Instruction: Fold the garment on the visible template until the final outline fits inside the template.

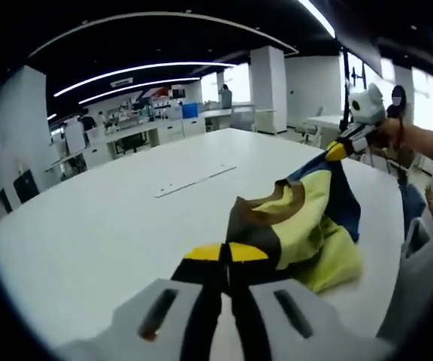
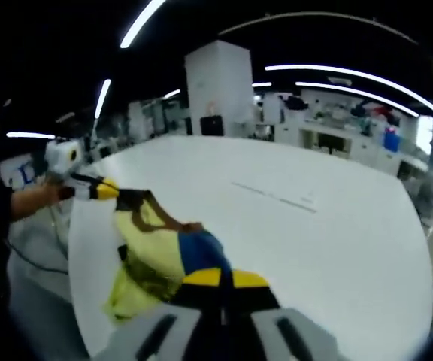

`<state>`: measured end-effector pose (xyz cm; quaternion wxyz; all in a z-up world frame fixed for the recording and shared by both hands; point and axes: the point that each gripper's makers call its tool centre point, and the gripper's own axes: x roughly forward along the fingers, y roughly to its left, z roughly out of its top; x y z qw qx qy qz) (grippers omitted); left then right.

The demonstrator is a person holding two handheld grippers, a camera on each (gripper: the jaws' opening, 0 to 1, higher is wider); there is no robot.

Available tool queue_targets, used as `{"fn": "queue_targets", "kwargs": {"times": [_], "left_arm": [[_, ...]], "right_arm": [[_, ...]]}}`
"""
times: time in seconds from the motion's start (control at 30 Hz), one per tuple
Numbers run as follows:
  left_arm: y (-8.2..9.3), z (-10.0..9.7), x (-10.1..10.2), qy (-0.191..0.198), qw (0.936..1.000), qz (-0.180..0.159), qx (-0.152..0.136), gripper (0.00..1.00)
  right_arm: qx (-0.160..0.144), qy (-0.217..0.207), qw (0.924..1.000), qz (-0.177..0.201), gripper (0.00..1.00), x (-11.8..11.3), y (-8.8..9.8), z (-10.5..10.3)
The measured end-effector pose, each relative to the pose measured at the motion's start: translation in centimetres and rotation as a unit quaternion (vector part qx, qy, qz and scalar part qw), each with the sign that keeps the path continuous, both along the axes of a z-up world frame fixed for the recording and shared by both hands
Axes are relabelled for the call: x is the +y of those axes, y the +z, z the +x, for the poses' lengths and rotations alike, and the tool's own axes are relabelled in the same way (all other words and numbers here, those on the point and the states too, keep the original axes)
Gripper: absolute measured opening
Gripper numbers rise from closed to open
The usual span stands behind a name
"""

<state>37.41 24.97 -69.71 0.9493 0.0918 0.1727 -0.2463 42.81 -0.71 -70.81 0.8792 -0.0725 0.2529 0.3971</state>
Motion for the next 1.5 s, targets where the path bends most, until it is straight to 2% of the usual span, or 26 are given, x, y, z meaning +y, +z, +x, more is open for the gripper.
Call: {"fn": "queue_targets", "kwargs": {"times": [0.13,0.27,0.4,0.53,0.67,0.8,0.9,0.93,1.07,1.27,1.4,1.47,1.5], "left_arm": [[2.5,0.8,-0.4,0.000,0.9996,-0.002,-0.026,0.00],[4.3,1.8,-0.4,0.005,0.9989,-0.005,-0.046,0.00],[5.3,3.3,0.3,0.015,0.9982,-0.006,-0.057,0.00],[6.3,4.9,1.1,0.037,0.9968,-0.027,-0.066,0.00],[6.4,6.6,1.5,0.046,0.9959,-0.037,-0.069,0.00],[5.6,8.4,1.8,0.061,0.9954,-0.034,-0.066,0.00],[4.8,10.1,2.1,0.078,0.9941,-0.046,-0.060,0.00],[4.4,10.6,2.3,0.085,0.9934,-0.052,-0.056,0.00],[2.4,12.9,3.3,0.115,0.9887,-0.091,-0.031,0.00],[-0.3,15.9,3.8,0.128,0.9869,-0.096,-0.017,0.00],[-2.3,17.2,3.2,0.139,0.9848,-0.105,-0.002,0.00],[-2.9,18.2,3.4,0.139,0.9853,-0.100,-0.005,0.00],[-3.6,18.6,3.3,0.142,0.9861,-0.086,-0.003,0.00]], "right_arm": [[-0.020,-0.001,0.9998,-0.006,0.00,-0.3,1.8,1.2],[-0.027,0.006,0.9996,-0.010,0.00,-0.1,2.8,2.1],[-0.032,0.012,0.9993,-0.014,0.00,0.3,3.3,3.2],[-0.035,0.009,0.9993,-0.005,0.00,0.5,3.8,4.9],[-0.033,0.002,0.9995,0.003,0.00,0.9,3.7,6.7],[-0.027,-0.018,0.9992,0.022,0.00,1.2,3.1,8.8],[-0.028,-0.034,0.9986,0.030,0.00,1.4,2.4,9.7],[-0.025,-0.039,0.9984,0.032,0.00,1.6,1.9,10.7],[-0.014,-0.056,0.9977,0.035,0.00,1.7,0.3,12.2],[-0.006,-0.079,0.9963,0.033,0.00,1.7,-1.8,14.2],[-0.006,-0.102,0.9943,0.030,0.00,1.7,-3.4,15.8],[-0.009,-0.110,0.9936,0.024,0.00,1.6,-4.2,16.6],[-0.009,-0.114,0.9932,0.023,0.00,1.6,-4.6,17.0]]}}
